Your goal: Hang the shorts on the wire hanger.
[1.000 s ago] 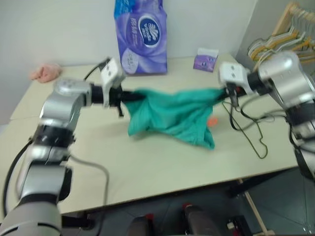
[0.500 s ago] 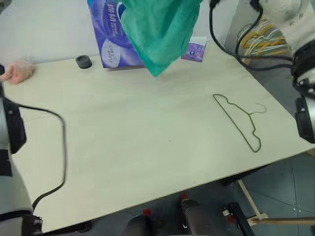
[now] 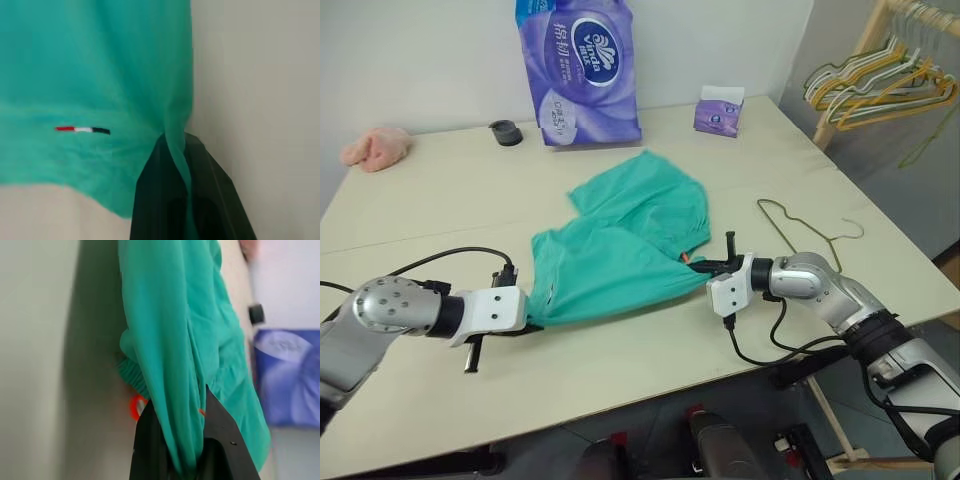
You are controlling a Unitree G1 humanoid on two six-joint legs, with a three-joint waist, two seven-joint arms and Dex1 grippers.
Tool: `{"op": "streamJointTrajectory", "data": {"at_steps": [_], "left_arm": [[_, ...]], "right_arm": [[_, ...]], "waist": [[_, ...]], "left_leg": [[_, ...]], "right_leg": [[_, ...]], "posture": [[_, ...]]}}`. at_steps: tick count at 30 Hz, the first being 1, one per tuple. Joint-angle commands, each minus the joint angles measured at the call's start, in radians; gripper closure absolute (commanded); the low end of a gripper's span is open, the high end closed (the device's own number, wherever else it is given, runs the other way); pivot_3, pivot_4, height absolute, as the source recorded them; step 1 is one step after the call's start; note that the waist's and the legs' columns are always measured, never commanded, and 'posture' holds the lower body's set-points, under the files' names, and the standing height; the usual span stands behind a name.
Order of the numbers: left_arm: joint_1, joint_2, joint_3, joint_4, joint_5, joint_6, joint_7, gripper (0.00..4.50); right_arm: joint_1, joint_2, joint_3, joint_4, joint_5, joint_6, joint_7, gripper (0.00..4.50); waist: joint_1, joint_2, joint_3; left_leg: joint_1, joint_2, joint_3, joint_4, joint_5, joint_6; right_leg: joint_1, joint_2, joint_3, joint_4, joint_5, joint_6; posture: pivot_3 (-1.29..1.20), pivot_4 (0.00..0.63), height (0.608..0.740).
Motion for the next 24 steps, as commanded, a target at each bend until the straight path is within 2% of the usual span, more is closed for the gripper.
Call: {"op": "streamJointTrajectory", "data": {"at_steps": [1,3,5,9,10,15,24], "left_arm": [[0.115,0.060,0.071,-0.033,-0.019,0.112,-0.085,4.50],[0.169,0.061,0.091,-0.066,-0.026,0.144,-0.104,4.50],[0.216,0.056,0.103,-0.097,-0.029,0.167,-0.112,4.50],[0.266,0.037,0.102,-0.137,-0.019,0.182,-0.101,4.50],[0.249,0.023,0.094,-0.134,-0.015,0.183,-0.088,4.50],[0.113,-0.041,0.040,-0.069,0.030,0.171,-0.064,4.50],[0.100,-0.099,0.007,-0.082,0.058,0.158,-0.075,4.50]], "right_arm": [[0.030,-0.096,-0.046,-0.060,0.072,0.046,0.153,4.49],[0.046,-0.123,-0.049,-0.090,0.091,0.066,0.216,4.49],[0.065,-0.148,-0.059,-0.121,0.097,0.084,0.256,4.49],[0.068,-0.161,-0.085,-0.132,0.050,0.085,0.247,4.49],[0.061,-0.157,-0.093,-0.123,0.044,0.096,0.236,4.49],[0.028,-0.155,-0.111,-0.102,0.086,0.142,0.266,4.49],[0.083,-0.203,-0.137,-0.182,0.080,0.200,0.285,4.49]], "waist": [[0.014,0.001,0.002],[0.035,0.001,0.003],[0.053,-0.001,0.002],[0.069,-0.002,0.001],[0.070,-0.002,0.001],[0.072,-0.002,0.001],[0.066,-0.001,0.001]], "left_leg": [[0.009,-0.001,-0.001,0.000,-0.001,0.001],[0.035,-0.001,0.000,-0.003,-0.004,0.007],[0.045,0.000,0.000,-0.005,-0.004,0.007],[0.043,-0.001,0.002,-0.004,-0.005,0.007],[0.041,-0.001,0.002,-0.003,-0.004,0.007],[0.041,-0.001,0.001,-0.003,-0.004,0.007],[0.040,0.000,0.001,-0.003,-0.005,0.007]], "right_leg": [[0.009,0.000,-0.001,-0.001,0.000,0.000],[0.035,0.005,-0.001,-0.007,-0.006,0.003],[0.044,0.006,-0.001,-0.009,-0.011,-0.004],[0.041,0.005,0.000,-0.005,-0.009,0.001],[0.039,0.005,0.000,-0.004,-0.006,-0.003],[0.039,0.006,-0.001,-0.002,-0.007,-0.004],[0.037,0.005,0.000,-0.002,-0.007,-0.004]], "posture": [[-0.08,0.077,0.740],[-0.09,0.078,0.740],[-0.09,0.079,0.740],[-0.10,0.083,0.740],[-0.10,0.083,0.740],[-0.10,0.081,0.740],[-0.13,0.088,0.740]]}}
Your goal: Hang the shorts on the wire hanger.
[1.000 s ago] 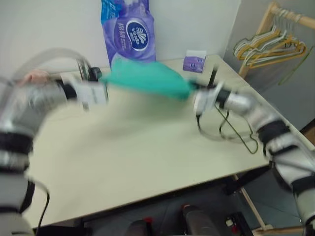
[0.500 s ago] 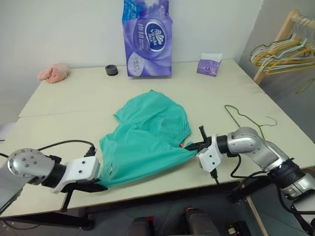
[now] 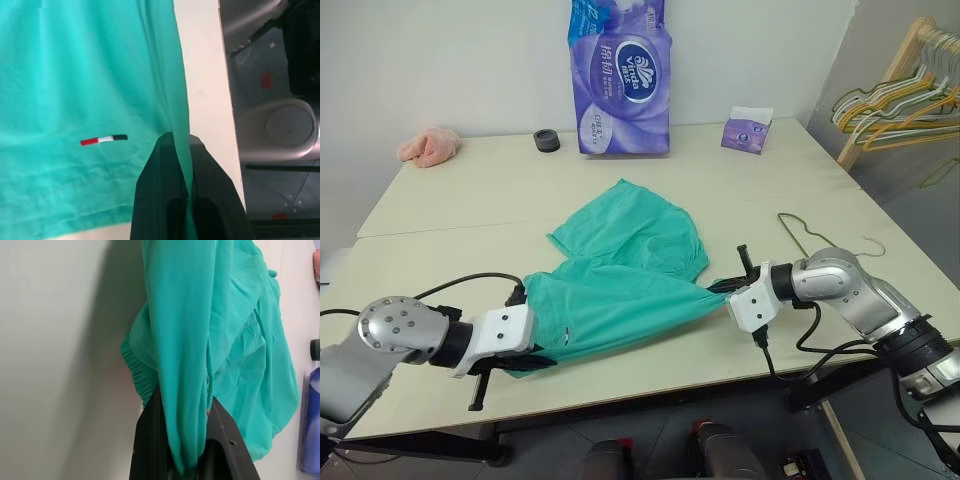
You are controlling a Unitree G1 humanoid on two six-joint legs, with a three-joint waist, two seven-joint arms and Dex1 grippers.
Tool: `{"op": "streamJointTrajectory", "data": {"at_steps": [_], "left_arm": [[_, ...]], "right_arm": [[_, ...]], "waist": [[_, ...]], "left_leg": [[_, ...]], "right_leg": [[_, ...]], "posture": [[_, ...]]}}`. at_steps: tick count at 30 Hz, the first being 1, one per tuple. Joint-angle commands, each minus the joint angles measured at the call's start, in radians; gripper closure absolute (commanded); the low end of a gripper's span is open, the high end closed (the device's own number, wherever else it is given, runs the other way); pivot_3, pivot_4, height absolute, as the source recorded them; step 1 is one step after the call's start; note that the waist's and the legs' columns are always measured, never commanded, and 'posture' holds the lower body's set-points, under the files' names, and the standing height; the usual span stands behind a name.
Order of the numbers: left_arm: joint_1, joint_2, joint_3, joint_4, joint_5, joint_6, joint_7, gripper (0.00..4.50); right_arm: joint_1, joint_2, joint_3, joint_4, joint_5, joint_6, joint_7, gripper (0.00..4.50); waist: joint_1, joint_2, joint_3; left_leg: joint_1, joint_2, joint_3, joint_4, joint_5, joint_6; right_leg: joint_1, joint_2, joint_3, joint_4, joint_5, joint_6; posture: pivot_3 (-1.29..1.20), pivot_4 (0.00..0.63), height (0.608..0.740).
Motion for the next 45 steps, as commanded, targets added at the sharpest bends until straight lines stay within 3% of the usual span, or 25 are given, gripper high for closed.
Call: {"op": "streamJointTrajectory", "data": {"at_steps": [1,10,13,19,24,30,33,36,45], "left_arm": [[0.050,0.027,-0.003,0.026,0.057,0.032,-0.030,4.50],[0.180,0.034,-0.003,-0.061,0.042,0.043,-0.060,4.50],[0.197,0.035,0.006,-0.061,0.045,0.039,-0.063,4.50],[0.188,0.004,-0.005,-0.044,0.082,0.031,-0.069,4.50],[0.196,-0.034,-0.006,-0.049,0.091,0.028,-0.068,4.50],[0.188,-0.079,0.046,-0.091,0.001,0.082,-0.084,4.50],[0.152,-0.101,0.124,-0.111,-0.154,0.218,-0.080,4.50],[0.154,-0.094,0.149,-0.093,-0.153,0.236,-0.093,3.85],[0.351,-0.018,0.240,-0.101,-0.044,0.129,-0.209,1.05]], "right_arm": [[0.032,-0.079,-0.097,-0.021,-0.012,0.076,0.014,4.49],[0.166,-0.118,-0.094,-0.213,-0.023,0.220,0.044,4.49],[0.177,-0.119,-0.102,-0.249,-0.010,0.274,0.059,3.79],[0.209,-0.134,-0.125,-0.361,0.102,0.416,0.183,1.72],[0.209,-0.095,-0.241,-0.479,0.380,0.760,0.223,0.02],[0.125,-0.003,-0.293,-0.399,0.362,0.864,0.097,0.02],[0.091,0.051,-0.296,-0.321,0.305,0.861,-0.005,0.02],[0.084,0.064,-0.297,-0.301,0.293,0.855,-0.023,0.00],[0.125,0.071,-0.296,-0.392,0.391,0.884,0.055,0.00]], "waist": [[0.000,0.000,0.000],[-0.006,0.000,0.000],[-0.006,0.001,0.001],[-0.006,0.001,0.001],[-0.006,0.001,0.002],[-0.007,0.001,0.002],[-0.006,0.001,0.002],[-0.005,0.001,0.002],[-0.010,0.001,0.003]], "left_leg": [[0.000,0.000,0.000,0.000,0.000,0.000],[0.000,0.001,0.000,0.000,0.000,0.000],[0.000,0.001,0.000,0.000,0.000,0.000],[0.000,0.001,-0.001,-0.001,0.000,0.000],[0.000,0.002,-0.001,-0.001,0.000,0.000],[0.000,0.003,-0.002,-0.002,0.000,0.000],[-0.001,0.003,-0.002,-0.003,0.000,0.000],[-0.002,0.002,-0.002,-0.003,0.000,0.000],[0.000,0.003,-0.002,-0.011,0.000,0.000]], "right_leg": [[0.000,0.000,0.000,0.000,0.000,0.000],[0.000,-0.001,0.000,0.000,-0.002,0.002],[0.000,-0.001,0.000,0.000,-0.004,0.004],[0.000,0.000,-0.001,0.000,-0.005,0.002],[-0.001,-0.001,-0.001,0.000,-0.005,0.002],[-0.001,-0.001,-0.002,-0.001,-0.005,0.001],[-0.002,-0.001,-0.002,-0.001,-0.005,0.001],[-0.003,-0.001,-0.002,-0.001,-0.005,0.001],[-0.004,0.000,-0.002,-0.002,-0.005,-0.004]], "posture": [[-0.13,0.088,0.740],[-0.13,0.097,0.740],[-0.13,0.098,0.740],[-0.13,0.098,0.740],[-0.13,0.101,0.740],[-0.13,0.100,0.740],[-0.13,0.098,0.740],[-0.12,0.098,0.740],[-0.11,0.093,0.740]]}}
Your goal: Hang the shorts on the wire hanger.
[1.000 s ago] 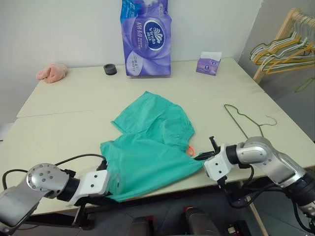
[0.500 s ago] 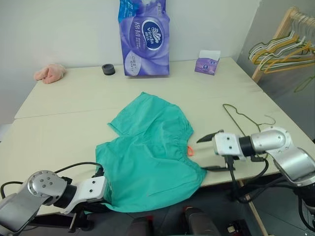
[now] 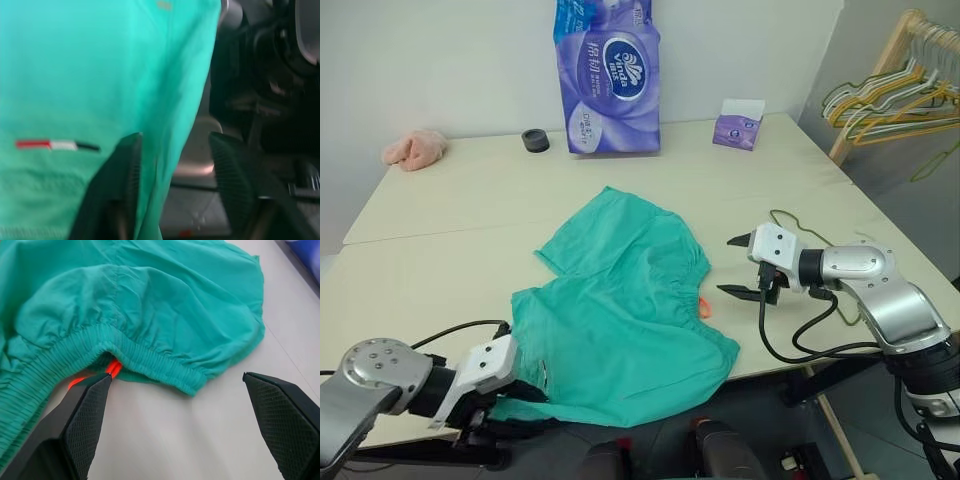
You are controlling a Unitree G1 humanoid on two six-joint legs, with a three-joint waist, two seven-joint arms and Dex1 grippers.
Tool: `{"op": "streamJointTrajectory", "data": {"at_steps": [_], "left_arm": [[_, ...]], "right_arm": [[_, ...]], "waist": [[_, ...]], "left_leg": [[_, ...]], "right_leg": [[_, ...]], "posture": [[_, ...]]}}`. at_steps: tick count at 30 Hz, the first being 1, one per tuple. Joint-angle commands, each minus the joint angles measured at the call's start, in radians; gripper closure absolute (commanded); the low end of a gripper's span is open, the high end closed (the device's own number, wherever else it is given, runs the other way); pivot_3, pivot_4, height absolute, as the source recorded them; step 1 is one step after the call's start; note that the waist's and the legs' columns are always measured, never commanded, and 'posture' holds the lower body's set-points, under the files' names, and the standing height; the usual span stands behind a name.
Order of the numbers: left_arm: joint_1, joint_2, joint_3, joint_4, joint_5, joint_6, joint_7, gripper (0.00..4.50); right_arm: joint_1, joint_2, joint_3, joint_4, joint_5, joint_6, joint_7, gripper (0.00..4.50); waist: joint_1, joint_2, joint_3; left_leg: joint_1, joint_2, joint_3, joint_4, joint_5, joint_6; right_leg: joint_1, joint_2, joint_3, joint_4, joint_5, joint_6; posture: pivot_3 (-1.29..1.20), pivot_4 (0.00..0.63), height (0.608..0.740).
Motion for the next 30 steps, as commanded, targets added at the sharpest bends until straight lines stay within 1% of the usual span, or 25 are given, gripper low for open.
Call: {"op": "streamJointTrajectory", "data": {"at_steps": [1,4,6,7,8,10,11,13,14,16,18,20,22,24,27,30], "left_arm": [[0.079,0.012,0.044,-0.047,0.023,-0.057,-0.058,0.81],[0.145,0.011,0.052,-0.100,0.025,-0.071,-0.085,0.81],[0.151,0.004,0.058,-0.111,0.025,-0.066,-0.077,0.81],[0.128,-0.005,0.060,-0.112,0.017,-0.049,-0.057,0.81],[0.094,-0.018,0.060,-0.109,0.006,-0.030,-0.029,0.64],[-0.036,-0.068,0.061,-0.090,-0.030,0.007,0.054,0.22],[-0.107,-0.092,0.074,-0.092,-0.085,0.055,0.086,0.03],[-0.220,-0.127,0.109,-0.112,-0.225,0.173,0.135,0.03],[-0.260,-0.126,0.128,-0.127,-0.290,0.230,0.143,0.03],[-0.315,-0.098,0.157,-0.133,-0.349,0.287,0.133,0.03],[-0.349,-0.078,0.165,-0.107,-0.344,0.304,0.126,0.03],[-0.379,-0.073,0.148,-0.056,-0.299,0.289,0.137,0.03],[-0.392,-0.064,0.112,0.003,-0.205,0.220,0.142,0.03],[-0.405,-0.067,0.088,0.042,-0.145,0.175,0.147,0.03],[-0.473,-0.119,0.044,0.141,-0.038,0.085,0.224,0.03],[-0.540,-0.183,0.023,0.190,-0.006,0.061,0.278,0.03]], "right_arm": [[0.021,0.008,-0.020,-0.092,0.068,0.007,0.040,0.00],[0.040,0.020,-0.008,-0.120,0.083,0.010,0.042,0.00],[0.049,0.025,-0.001,-0.128,0.080,0.009,0.041,0.00],[0.052,0.027,0.000,-0.131,0.079,0.009,0.041,0.00],[0.055,0.028,0.000,-0.134,0.079,0.009,0.041,0.00],[0.062,0.026,-0.004,-0.143,0.087,0.010,0.047,0.00],[0.067,0.025,-0.007,-0.149,0.095,0.012,0.052,0.00],[0.074,0.026,-0.010,-0.156,0.106,0.013,0.057,0.00],[0.076,0.030,-0.012,-0.158,0.113,0.016,0.053,0.00],[0.072,0.053,-0.013,-0.153,0.106,0.043,0.013,0.00],[0.053,0.079,-0.001,-0.112,0.054,0.053,-0.050,0.00],[0.029,0.103,0.006,-0.046,0.008,0.058,-0.106,0.00],[0.008,0.115,0.021,0.024,-0.037,0.047,-0.138,0.00],[-0.013,0.141,0.024,0.083,-0.065,0.050,-0.181,0.00],[-0.057,0.232,0.002,0.188,-0.066,0.070,-0.263,0.00],[-0.097,0.319,-0.016,0.272,-0.054,0.086,-0.315,0.00]], "waist": [[0.001,0.000,0.000],[0.001,0.000,0.000],[0.003,0.000,0.000],[0.004,0.000,0.000],[0.005,0.000,0.000],[0.015,0.000,0.000],[0.021,-0.001,0.000],[0.025,-0.002,-0.001],[0.025,-0.002,-0.001],[0.020,-0.003,-0.001],[0.008,-0.003,-0.001],[0.001,-0.002,-0.001],[0.000,-0.002,-0.001],[0.001,-0.002,-0.001],[0.001,-0.002,-0.001],[0.001,-0.003,-0.001]], "left_leg": [[0.000,0.000,0.000,0.000,0.000,0.000],[0.000,0.001,0.000,-0.001,0.000,0.000],[0.000,0.000,0.001,0.000,0.000,0.000],[0.000,0.000,0.001,0.000,0.000,0.000],[0.001,0.000,0.001,0.000,0.000,0.000],[0.002,0.000,0.000,0.000,0.000,0.000],[0.002,0.000,0.000,0.000,0.000,0.000],[0.002,0.000,-0.001,0.000,0.000,0.000],[0.002,0.000,-0.001,0.000,0.000,0.000],[0.001,0.000,0.000,0.000,0.000,0.000],[0.001,0.000,0.001,0.000,0.000,0.000],[0.002,0.000,0.001,0.000,0.000,0.000],[0.002,0.000,0.000,0.000,0.000,0.000],[0.002,0.000,0.000,-0.001,0.000,0.000],[0.002,0.000,0.000,-0.001,0.000,0.000],[0.001,0.000,0.000,0.000,0.000,-0.001]], "right_leg": [[0.000,0.000,0.000,0.000,0.000,0.000],[0.000,0.000,0.000,0.000,-0.002,0.003],[0.000,0.000,0.000,-0.001,-0.002,0.003],[0.000,0.000,0.000,0.000,-0.002,0.003],[0.001,0.000,0.000,0.000,-0.002,0.003],[0.002,0.000,0.000,0.000,-0.002,0.003],[0.002,0.000,-0.001,0.000,-0.002,0.003],[0.002,0.000,-0.001,0.000,-0.002,0.003],[0.002,0.000,-0.001,0.000,-0.002,0.003],[0.002,0.000,0.000,0.000,-0.001,0.004],[0.002,0.000,0.001,0.000,-0.001,0.003],[0.001,0.000,0.001,0.000,-0.001,0.003],[0.001,0.001,0.001,0.001,-0.001,0.003],[0.001,0.001,0.001,0.001,-0.002,0.002],[0.001,0.001,0.001,0.001,0.001,-0.002],[0.001,0.001,0.001,0.001,0.001,-0.002]], "posture": [[-0.11,0.093,0.740],[-0.11,0.092,0.740],[-0.11,0.092,0.740],[-0.11,0.092,0.740],[-0.11,0.092,0.740],[-0.11,0.091,0.740],[-0.11,0.091,0.740],[-0.11,0.090,0.740],[-0.11,0.089,0.740],[-0.11,0.086,0.740],[-0.10,0.084,0.740],[-0.10,0.081,0.740],[-0.10,0.081,0.740],[-0.11,0.081,0.740],[-0.11,0.079,0.740],[-0.11,0.076,0.740]]}}
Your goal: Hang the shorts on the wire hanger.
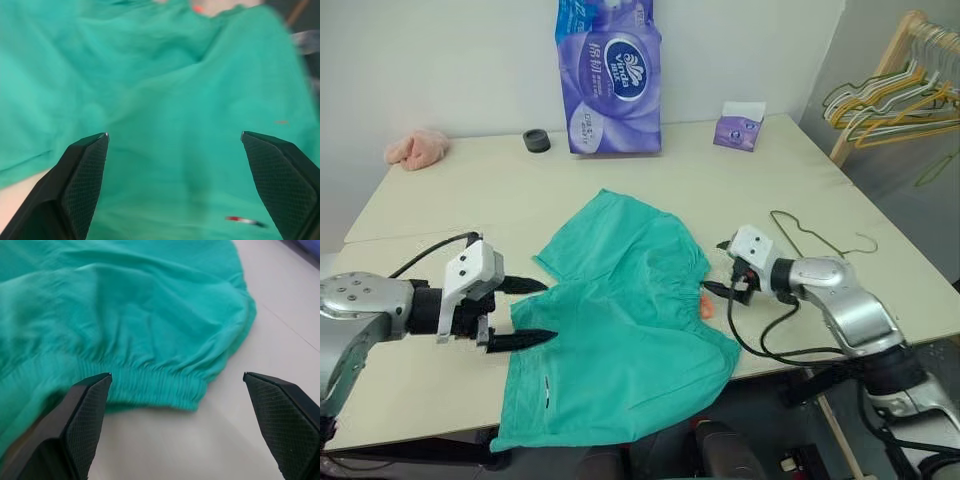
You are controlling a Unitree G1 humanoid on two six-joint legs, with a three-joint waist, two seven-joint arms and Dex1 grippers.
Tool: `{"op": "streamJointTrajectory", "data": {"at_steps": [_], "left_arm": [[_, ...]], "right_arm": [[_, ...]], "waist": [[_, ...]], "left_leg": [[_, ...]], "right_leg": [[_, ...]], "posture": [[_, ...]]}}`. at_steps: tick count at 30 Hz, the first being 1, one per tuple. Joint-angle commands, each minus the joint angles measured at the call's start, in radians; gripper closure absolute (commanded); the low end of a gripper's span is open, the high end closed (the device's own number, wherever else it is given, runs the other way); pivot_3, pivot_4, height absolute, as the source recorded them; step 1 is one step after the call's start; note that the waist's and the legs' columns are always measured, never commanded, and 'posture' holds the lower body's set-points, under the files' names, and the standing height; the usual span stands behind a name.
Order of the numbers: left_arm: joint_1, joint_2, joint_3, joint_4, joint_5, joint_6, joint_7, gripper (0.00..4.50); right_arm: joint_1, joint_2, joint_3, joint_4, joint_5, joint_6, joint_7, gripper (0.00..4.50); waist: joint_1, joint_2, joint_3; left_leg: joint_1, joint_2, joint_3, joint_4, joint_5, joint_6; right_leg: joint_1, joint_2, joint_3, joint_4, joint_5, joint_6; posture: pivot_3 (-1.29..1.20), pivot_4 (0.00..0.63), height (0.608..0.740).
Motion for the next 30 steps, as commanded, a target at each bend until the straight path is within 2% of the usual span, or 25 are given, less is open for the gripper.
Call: {"op": "streamJointTrajectory", "data": {"at_steps": [1,5,10,13,17,21,23,25,27,30], "left_arm": [[-0.052,-0.044,-0.016,0.018,0.025,-0.032,0.041,0.03],[-0.030,-0.052,-0.013,-0.065,-0.058,0.039,-0.015,0.03],[0.002,-0.010,0.005,-0.090,-0.097,0.085,-0.085,0.03],[-0.005,0.007,0.007,-0.075,-0.097,0.088,-0.106,0.03],[-0.061,-0.016,-0.016,-0.038,-0.074,0.075,-0.080,0.03],[-0.085,-0.029,-0.039,-0.023,-0.055,0.064,-0.077,0.03],[-0.092,-0.037,-0.048,-0.025,-0.052,0.062,-0.077,0.03],[-0.096,-0.050,-0.053,-0.033,-0.053,0.061,-0.070,0.03],[-0.099,-0.066,-0.050,-0.044,-0.063,0.068,-0.060,0.03],[-0.114,-0.092,-0.053,-0.053,-0.079,0.082,-0.045,0.03]], "right_arm": [[-0.060,0.076,-0.042,0.074,0.015,0.013,-0.066,0.00],[-0.117,0.140,-0.031,0.203,-0.012,-0.001,-0.104,0.00],[-0.187,0.109,0.053,0.386,-0.138,-0.107,-0.117,0.00],[-0.270,0.102,0.087,0.543,-0.221,-0.230,-0.173,0.00],[-0.422,0.103,0.128,0.777,-0.341,-0.445,-0.323,0.00],[-0.514,0.115,0.129,0.913,-0.389,-0.582,-0.405,0.00],[-0.533,0.128,0.099,0.918,-0.353,-0.616,-0.363,0.00],[-0.494,0.127,0.066,0.808,-0.265,-0.581,-0.203,0.00],[-0.427,0.098,0.034,0.644,-0.192,-0.482,-0.072,0.00],[-0.329,0.032,-0.052,0.397,-0.081,-0.285,0.028,0.00]], "waist": [[-0.001,0.000,0.000],[-0.004,-0.001,-0.001],[-0.006,-0.001,-0.001],[-0.012,-0.001,-0.001],[-0.015,-0.001,-0.001],[-0.030,-0.001,-0.001],[-0.039,-0.001,-0.001],[-0.049,-0.001,-0.001],[-0.053,-0.001,-0.001],[-0.050,-0.001,-0.001]], "left_leg": [[0.000,0.000,0.000,0.000,0.000,0.000],[-0.007,0.000,0.001,0.000,0.000,0.000],[-0.010,-0.001,0.000,0.000,0.001,-0.002],[-0.009,-0.001,0.000,0.000,0.001,-0.002],[-0.008,-0.002,0.000,0.001,0.002,-0.004],[-0.009,-0.002,0.000,0.000,0.003,-0.004],[-0.009,-0.002,0.000,0.000,0.003,-0.005],[-0.010,-0.001,0.000,0.000,0.003,-0.005],[-0.010,-0.001,-0.001,-0.001,0.002,-0.005],[-0.010,-0.001,-0.002,-0.001,0.002,-0.004]], "right_leg": [[0.000,0.000,0.000,0.000,0.000,0.000],[-0.007,-0.002,0.001,0.001,0.001,0.001],[-0.010,-0.002,0.000,0.002,0.001,0.001],[-0.010,-0.002,0.000,0.002,0.001,0.000],[-0.008,-0.002,0.000,0.002,0.001,0.001],[-0.009,-0.002,0.001,0.002,0.002,0.001],[-0.009,-0.002,0.001,0.002,0.002,0.000],[-0.009,-0.002,0.001,0.002,0.002,0.000],[-0.009,-0.002,0.000,0.001,0.002,0.001],[-0.009,-0.003,0.000,0.001,0.002,0.001]], "posture": [[-0.12,0.075,0.740],[-0.11,0.071,0.740],[-0.11,0.069,0.740],[-0.11,0.068,0.740],[-0.11,0.069,0.740],[-0.11,0.069,0.740],[-0.11,0.069,0.740],[-0.11,0.072,0.740],[-0.11,0.074,0.740],[-0.11,0.077,0.740]]}}
